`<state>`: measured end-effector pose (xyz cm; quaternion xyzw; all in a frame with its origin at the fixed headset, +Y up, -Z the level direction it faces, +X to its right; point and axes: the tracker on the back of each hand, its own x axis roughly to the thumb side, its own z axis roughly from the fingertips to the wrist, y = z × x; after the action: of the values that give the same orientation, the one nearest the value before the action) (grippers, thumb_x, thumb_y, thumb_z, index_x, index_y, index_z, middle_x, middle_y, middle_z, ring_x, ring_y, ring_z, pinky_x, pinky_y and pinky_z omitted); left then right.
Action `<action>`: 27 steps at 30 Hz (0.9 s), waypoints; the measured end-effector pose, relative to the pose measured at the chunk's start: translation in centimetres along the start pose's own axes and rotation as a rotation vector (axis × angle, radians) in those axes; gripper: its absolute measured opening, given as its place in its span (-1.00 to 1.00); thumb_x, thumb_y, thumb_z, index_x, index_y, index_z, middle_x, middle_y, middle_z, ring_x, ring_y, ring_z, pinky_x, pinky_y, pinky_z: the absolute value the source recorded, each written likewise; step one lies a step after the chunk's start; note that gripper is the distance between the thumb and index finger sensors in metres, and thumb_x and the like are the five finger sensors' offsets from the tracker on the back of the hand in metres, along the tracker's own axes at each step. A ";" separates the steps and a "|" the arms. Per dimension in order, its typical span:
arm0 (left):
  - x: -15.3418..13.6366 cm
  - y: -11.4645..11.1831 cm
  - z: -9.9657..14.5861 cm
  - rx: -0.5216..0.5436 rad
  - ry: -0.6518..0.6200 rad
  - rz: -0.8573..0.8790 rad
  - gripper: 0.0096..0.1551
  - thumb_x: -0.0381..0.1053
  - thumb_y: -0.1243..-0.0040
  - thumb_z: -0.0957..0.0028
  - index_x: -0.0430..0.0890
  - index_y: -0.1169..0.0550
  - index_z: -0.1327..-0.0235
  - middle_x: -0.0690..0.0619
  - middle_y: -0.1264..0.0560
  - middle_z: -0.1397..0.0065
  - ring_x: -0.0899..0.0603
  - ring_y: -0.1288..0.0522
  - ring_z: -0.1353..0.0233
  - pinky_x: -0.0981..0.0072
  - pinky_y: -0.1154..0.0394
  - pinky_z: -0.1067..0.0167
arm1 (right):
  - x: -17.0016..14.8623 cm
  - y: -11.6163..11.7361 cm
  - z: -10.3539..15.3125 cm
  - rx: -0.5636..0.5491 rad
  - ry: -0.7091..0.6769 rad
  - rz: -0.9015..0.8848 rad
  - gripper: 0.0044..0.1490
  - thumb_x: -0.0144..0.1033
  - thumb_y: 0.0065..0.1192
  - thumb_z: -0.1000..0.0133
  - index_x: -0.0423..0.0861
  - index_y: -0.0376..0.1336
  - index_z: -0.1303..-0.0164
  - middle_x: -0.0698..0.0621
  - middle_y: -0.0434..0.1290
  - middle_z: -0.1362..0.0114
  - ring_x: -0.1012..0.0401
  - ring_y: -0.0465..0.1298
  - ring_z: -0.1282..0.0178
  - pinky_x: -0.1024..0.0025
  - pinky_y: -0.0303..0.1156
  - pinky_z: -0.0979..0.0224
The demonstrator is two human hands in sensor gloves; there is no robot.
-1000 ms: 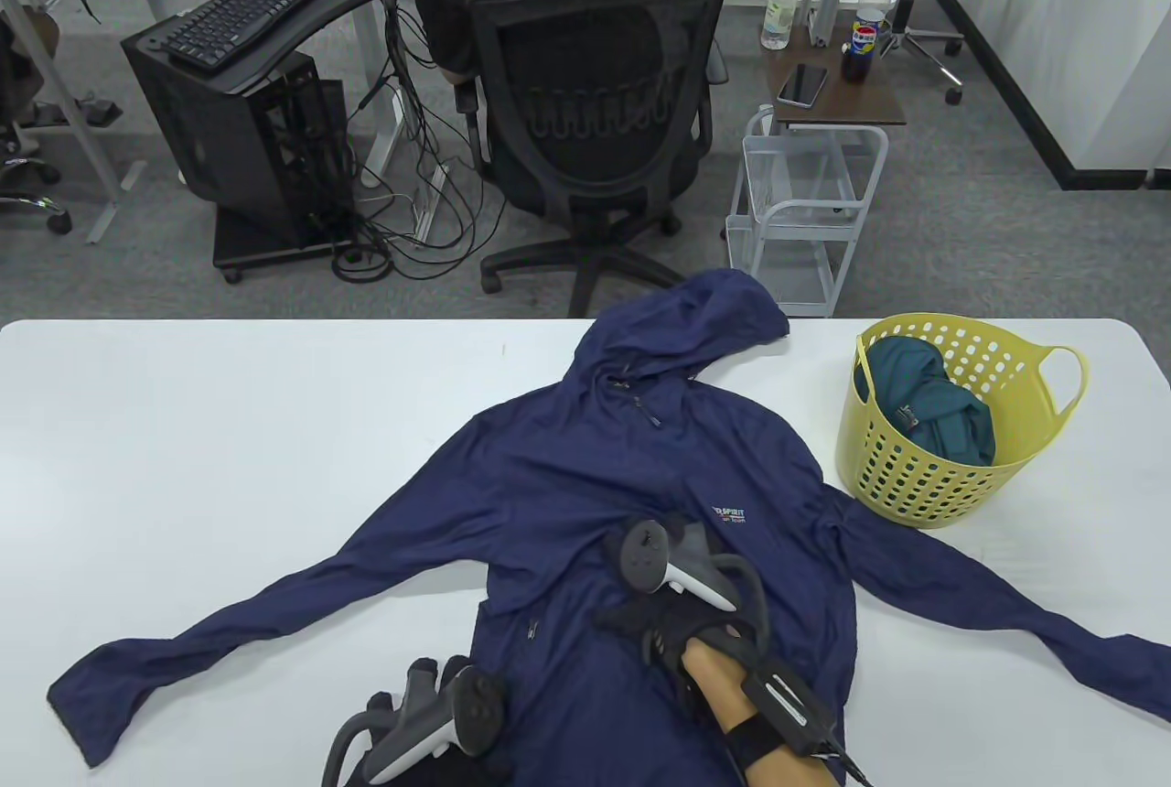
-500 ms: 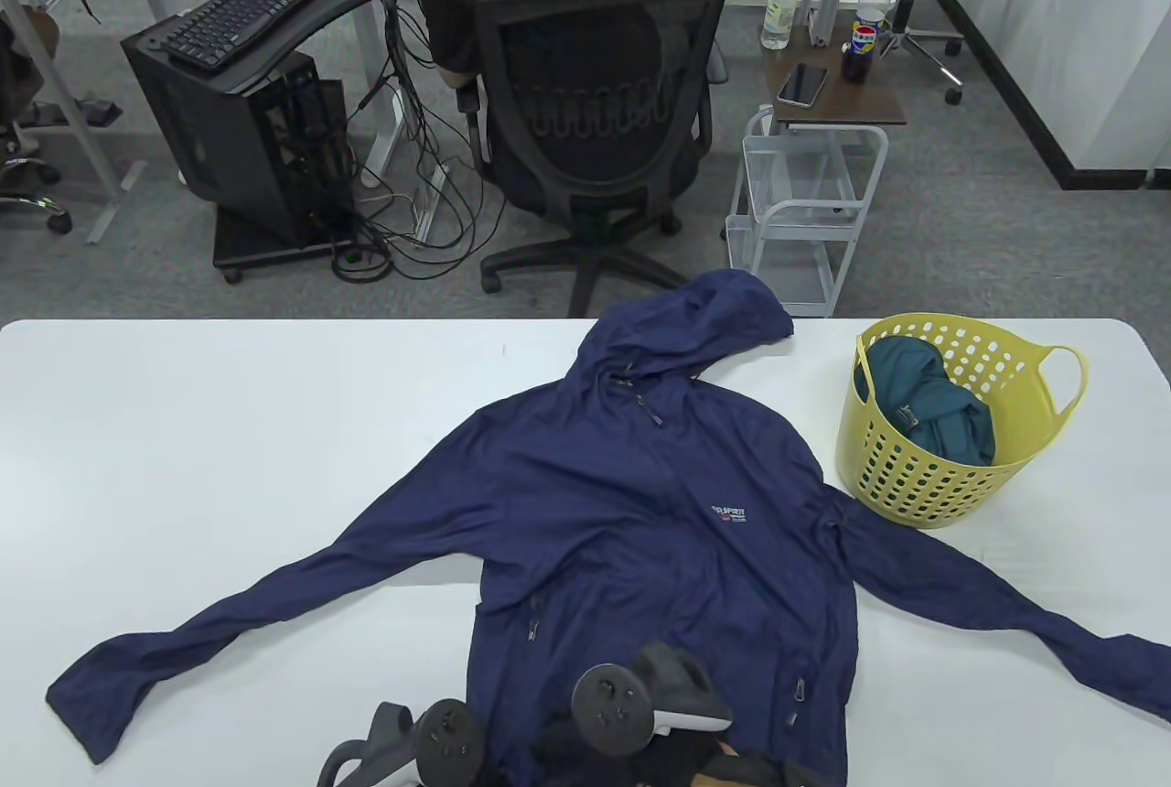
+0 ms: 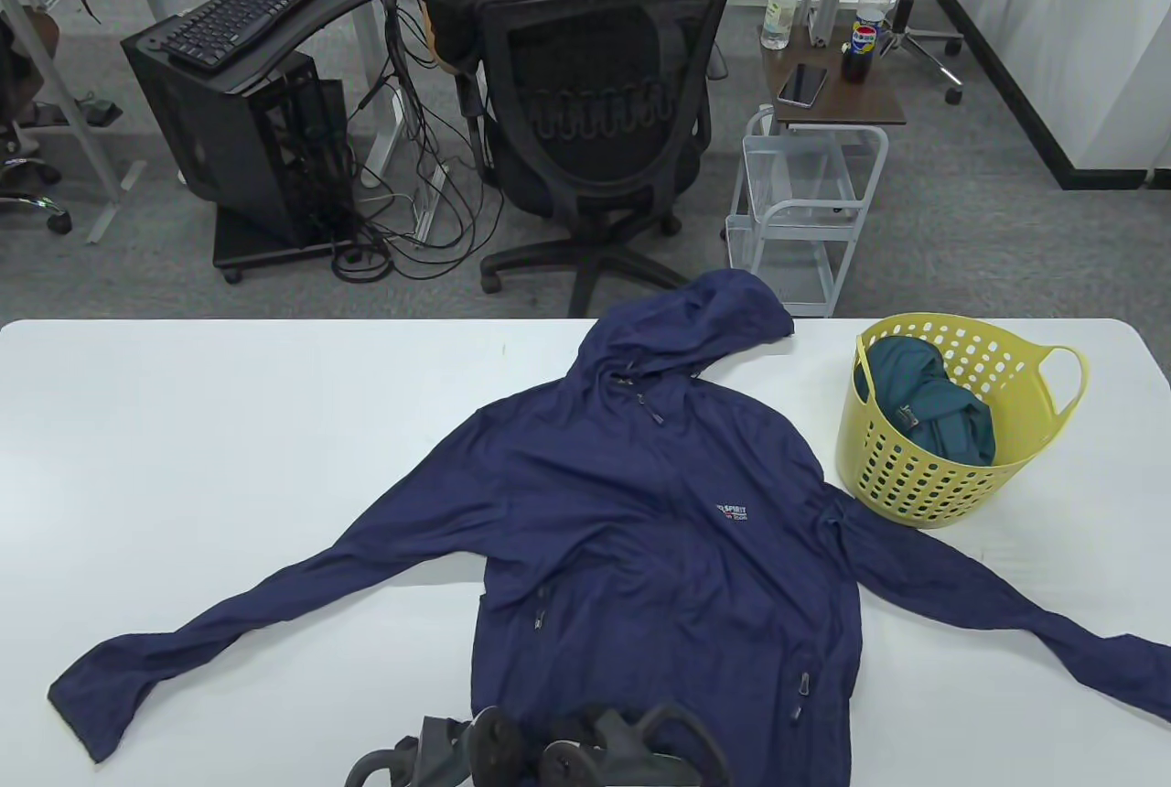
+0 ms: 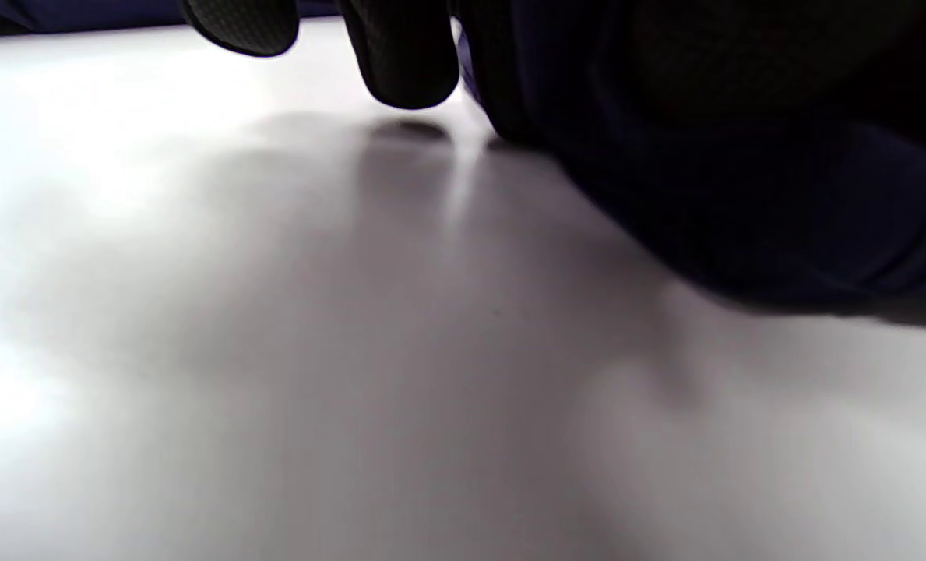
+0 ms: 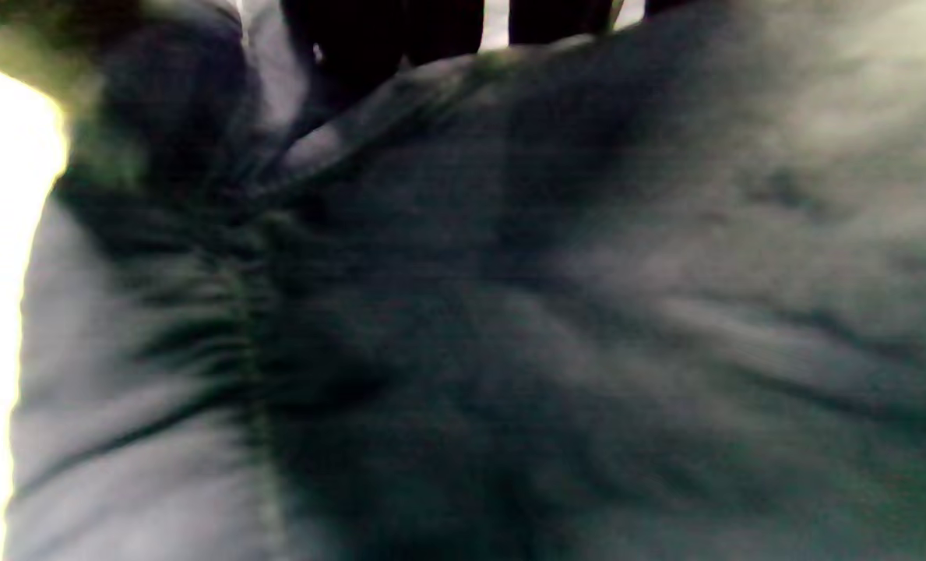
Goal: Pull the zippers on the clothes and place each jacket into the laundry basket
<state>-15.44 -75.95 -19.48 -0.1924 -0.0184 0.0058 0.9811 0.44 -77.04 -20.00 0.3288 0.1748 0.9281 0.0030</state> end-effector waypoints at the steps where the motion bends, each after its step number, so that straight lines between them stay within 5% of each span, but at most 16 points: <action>1: -0.3 0.3 0.2 0.067 0.035 -0.004 -0.56 0.13 -0.35 0.15 0.32 -0.52 -0.02 0.27 -0.47 -0.43 -0.13 -0.35 -0.55 -0.30 -0.22 -0.41 | -0.2 -0.2 0.0 -0.032 0.016 -0.012 -0.22 0.03 0.20 -0.10 0.10 0.17 -0.57 0.06 0.12 -0.75 -0.24 0.21 -0.64 -0.36 0.18 -0.51; 3: -0.6 1.0 0.7 0.204 0.100 -0.037 -0.62 0.01 -0.35 0.14 0.35 -0.58 0.07 0.28 -0.52 -0.38 -0.13 -0.39 -0.53 -0.31 -0.24 -0.40 | -0.9 -0.9 0.1 -0.063 0.037 -0.058 -0.37 -0.11 0.17 -0.12 0.10 0.32 -0.45 0.07 0.26 -0.71 -0.20 0.32 -0.60 -0.31 0.23 -0.49; 7: -1.1 1.6 1.2 0.268 0.129 -0.116 -0.50 0.03 -0.35 0.15 0.37 -0.54 -0.08 0.27 -0.50 -0.44 -0.15 -0.36 -0.55 -0.34 -0.20 -0.42 | -2.8 -2.2 0.8 -0.082 0.057 -0.129 -0.43 -0.13 0.21 -0.11 0.09 0.42 -0.36 0.04 0.43 -0.62 -0.15 0.38 -0.57 -0.27 0.24 -0.49; 9: -1.5 1.8 1.4 0.226 0.124 -0.153 -0.41 0.11 -0.35 0.16 0.36 -0.48 -0.20 0.26 -0.45 -0.50 -0.18 -0.30 -0.59 -0.37 -0.16 -0.43 | -3.7 -3.0 1.4 -0.110 0.069 -0.143 -0.44 -0.10 0.22 -0.11 0.10 0.44 -0.32 0.05 0.47 -0.59 -0.17 0.39 -0.56 -0.27 0.24 -0.49; 13: -2.5 1.8 1.4 -0.012 -0.127 -0.088 -0.30 0.06 -0.32 0.14 0.37 -0.37 -0.32 0.22 -0.24 -0.66 -0.22 -0.02 -0.69 -0.45 0.01 -0.46 | -5.0 -4.0 2.5 -0.148 -0.037 -0.230 -0.41 0.02 0.25 -0.09 0.15 0.42 -0.35 0.08 0.48 -0.59 -0.15 0.35 -0.60 -0.29 0.20 -0.51; 16: -3.3 2.3 1.5 -0.145 -0.274 0.023 -0.21 0.11 -0.33 0.16 0.40 -0.29 -0.38 0.19 -0.13 -0.71 -0.24 0.07 -0.69 -0.49 0.07 -0.43 | -6.6 -4.3 2.9 -0.060 -0.121 -0.457 -0.27 0.23 0.24 -0.06 0.12 0.39 -0.39 0.05 0.43 -0.62 -0.18 0.29 -0.63 -0.32 0.17 -0.51; 21: -3.3 4.0 0.7 -0.177 -0.440 0.276 0.01 0.48 -0.31 0.30 0.38 -0.20 -0.48 0.16 -0.08 -0.75 -0.27 0.06 -0.71 -0.53 0.09 -0.42 | -11.7 -5.6 3.2 -0.189 0.051 -0.536 -0.24 0.20 0.25 -0.07 0.07 0.36 -0.44 0.00 0.36 -0.67 -0.22 0.23 -0.65 -0.35 0.14 -0.52; 24: -2.4 4.7 -1.4 -0.142 -0.354 0.374 -0.11 0.46 -0.15 0.18 0.40 -0.20 -0.50 0.15 -0.12 -0.75 -0.26 0.01 -0.71 -0.50 0.07 -0.44 | -14.4 -4.9 2.4 -0.188 0.194 -0.515 -0.16 0.20 0.31 -0.04 0.08 0.27 -0.53 0.00 0.20 -0.76 -0.26 0.01 -0.73 -0.41 -0.02 -0.55; 27: -1.0 5.0 -4.6 -0.071 -0.234 0.350 -0.17 0.43 -0.12 0.19 0.47 -0.21 -0.45 0.19 -0.12 -0.75 -0.24 0.00 -0.71 -0.48 0.07 -0.46 | -16.3 -2.8 1.1 -0.044 0.290 -0.422 0.08 0.29 0.38 0.04 0.12 0.04 -0.65 0.04 -0.11 -0.84 -0.24 -0.31 -0.74 -0.48 -0.26 -0.55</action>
<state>-16.29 -73.06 -25.69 -0.2251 -0.0987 0.1975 0.9490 13.61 -76.02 -30.05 0.1481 0.2176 0.9481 0.1786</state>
